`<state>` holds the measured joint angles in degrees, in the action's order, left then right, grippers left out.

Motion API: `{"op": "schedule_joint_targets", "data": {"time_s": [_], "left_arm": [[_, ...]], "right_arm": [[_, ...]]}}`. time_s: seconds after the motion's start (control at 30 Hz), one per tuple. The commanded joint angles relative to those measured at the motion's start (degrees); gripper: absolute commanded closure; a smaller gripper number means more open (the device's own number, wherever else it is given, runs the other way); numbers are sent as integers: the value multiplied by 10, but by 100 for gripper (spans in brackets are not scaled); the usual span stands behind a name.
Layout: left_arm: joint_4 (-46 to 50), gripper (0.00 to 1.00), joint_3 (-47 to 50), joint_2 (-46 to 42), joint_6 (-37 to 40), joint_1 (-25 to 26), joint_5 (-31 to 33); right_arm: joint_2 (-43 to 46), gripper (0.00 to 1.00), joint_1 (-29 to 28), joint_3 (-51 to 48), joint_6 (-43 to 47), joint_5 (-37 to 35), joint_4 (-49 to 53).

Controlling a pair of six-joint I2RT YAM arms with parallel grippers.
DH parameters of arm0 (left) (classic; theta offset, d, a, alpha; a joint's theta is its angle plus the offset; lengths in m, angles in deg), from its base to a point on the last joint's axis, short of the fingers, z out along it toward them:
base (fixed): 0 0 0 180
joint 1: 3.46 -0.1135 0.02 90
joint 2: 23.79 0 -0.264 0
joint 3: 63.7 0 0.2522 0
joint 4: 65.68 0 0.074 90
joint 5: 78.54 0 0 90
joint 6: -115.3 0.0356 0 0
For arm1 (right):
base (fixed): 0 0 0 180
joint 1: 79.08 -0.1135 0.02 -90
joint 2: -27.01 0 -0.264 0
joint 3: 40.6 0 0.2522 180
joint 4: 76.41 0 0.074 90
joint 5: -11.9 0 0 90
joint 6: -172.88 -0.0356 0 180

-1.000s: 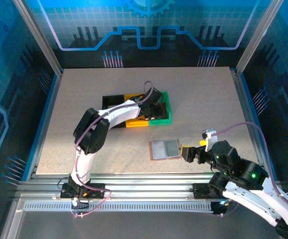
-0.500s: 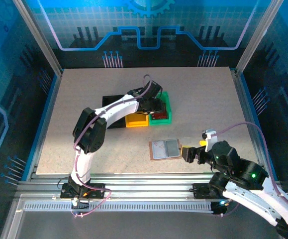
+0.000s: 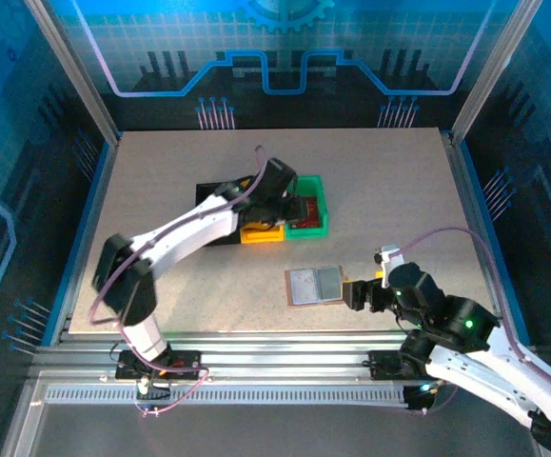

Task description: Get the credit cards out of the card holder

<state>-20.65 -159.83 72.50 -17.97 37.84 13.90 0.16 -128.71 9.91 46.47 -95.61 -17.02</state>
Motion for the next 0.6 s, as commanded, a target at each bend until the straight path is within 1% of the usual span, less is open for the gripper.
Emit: {"op": "schedule_joint_targets", "data": {"time_s": [0.0, 0.13, 0.23, 0.3, 0.33, 0.4, 0.47, 0.5, 0.57], "left_arm": [[-13, 57, 89, -62, -76, 37, 32], [-65, 57, 181, -107, -133, 78, 40], [-110, 57, 229, -115, -165, 111, 45], [-134, 57, 251, -111, -184, 128, 49], [-142, 57, 259, -108, -192, 134, 51], [-158, 57, 274, -99, -211, 144, 56], [-169, 57, 286, -90, -228, 152, 58], [-169, 57, 290, -86, -236, 155, 61], [-157, 57, 291, -77, -245, 160, 68]], "right_arm": [[-39, 7, -7, 6, -4, 20, 4], [-96, 12, -4, 0, -8, 38, -10], [-130, 18, 9, -10, -6, 61, -28], [-145, 21, 26, -20, -7, 83, -41], [-149, 22, 39, -26, -6, 97, -50], [-157, 25, 76, -43, -3, 147, -72], [-171, 31, 117, -55, 0, 201, -91], [-180, 34, 136, -60, 3, 226, -100], [-194, 36, 162, -65, 7, 255, -110]]}}
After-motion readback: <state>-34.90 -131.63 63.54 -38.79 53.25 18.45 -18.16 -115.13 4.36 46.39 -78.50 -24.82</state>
